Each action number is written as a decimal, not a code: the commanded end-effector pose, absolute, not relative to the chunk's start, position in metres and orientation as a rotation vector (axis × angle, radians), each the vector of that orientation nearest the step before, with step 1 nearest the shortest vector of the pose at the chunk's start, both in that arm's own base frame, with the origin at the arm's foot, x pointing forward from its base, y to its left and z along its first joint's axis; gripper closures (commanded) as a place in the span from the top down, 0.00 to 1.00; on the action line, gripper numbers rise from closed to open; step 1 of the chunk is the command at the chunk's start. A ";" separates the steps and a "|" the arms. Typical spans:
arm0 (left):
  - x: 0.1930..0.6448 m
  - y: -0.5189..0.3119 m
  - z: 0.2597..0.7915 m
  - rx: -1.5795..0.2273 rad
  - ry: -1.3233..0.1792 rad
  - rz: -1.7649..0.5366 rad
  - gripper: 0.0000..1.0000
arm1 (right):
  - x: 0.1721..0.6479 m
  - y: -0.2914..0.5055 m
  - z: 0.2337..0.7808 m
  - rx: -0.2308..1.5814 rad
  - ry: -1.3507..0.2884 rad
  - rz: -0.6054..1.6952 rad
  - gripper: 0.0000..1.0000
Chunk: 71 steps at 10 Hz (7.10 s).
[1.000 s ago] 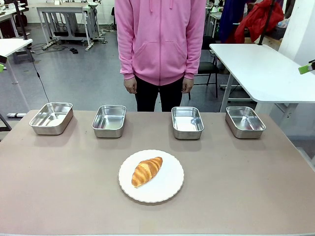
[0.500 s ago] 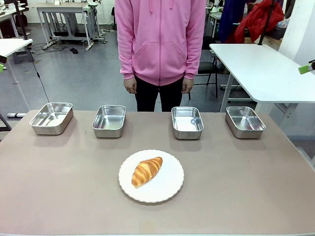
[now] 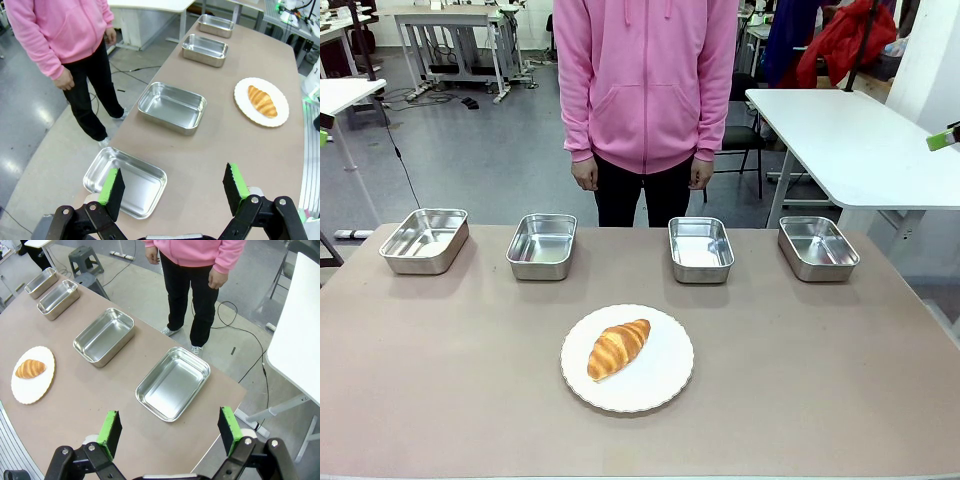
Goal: Place the bread in the container.
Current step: Place the Butter Roll into the Airtight Container indicated by the human.
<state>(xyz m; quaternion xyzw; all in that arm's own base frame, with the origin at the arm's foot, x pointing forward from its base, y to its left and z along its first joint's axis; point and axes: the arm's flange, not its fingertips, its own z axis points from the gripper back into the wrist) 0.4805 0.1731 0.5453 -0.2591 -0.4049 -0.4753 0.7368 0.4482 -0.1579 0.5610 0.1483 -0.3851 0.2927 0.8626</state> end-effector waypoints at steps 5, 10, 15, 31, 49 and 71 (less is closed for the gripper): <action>0.481 0.173 0.548 -0.566 -0.886 -1.050 1.00 | 0.449 -0.157 0.561 0.319 -0.816 0.615 1.00; 0.481 0.173 0.548 -0.566 -0.886 -1.050 1.00 | 0.449 -0.157 0.561 0.319 -0.816 0.615 1.00; 0.481 0.173 0.548 -0.566 -0.886 -1.050 1.00 | 0.449 -0.157 0.561 0.319 -0.816 0.615 1.00; 0.481 0.173 0.548 -0.566 -0.886 -1.050 1.00 | 0.449 -0.157 0.561 0.319 -0.816 0.615 1.00; 0.481 0.173 0.548 -0.566 -0.886 -1.050 1.00 | 0.449 -0.157 0.561 0.319 -0.816 0.615 1.00; 0.481 0.173 0.548 -0.566 -0.886 -1.050 1.00 | 0.449 -0.157 0.561 0.319 -0.816 0.615 1.00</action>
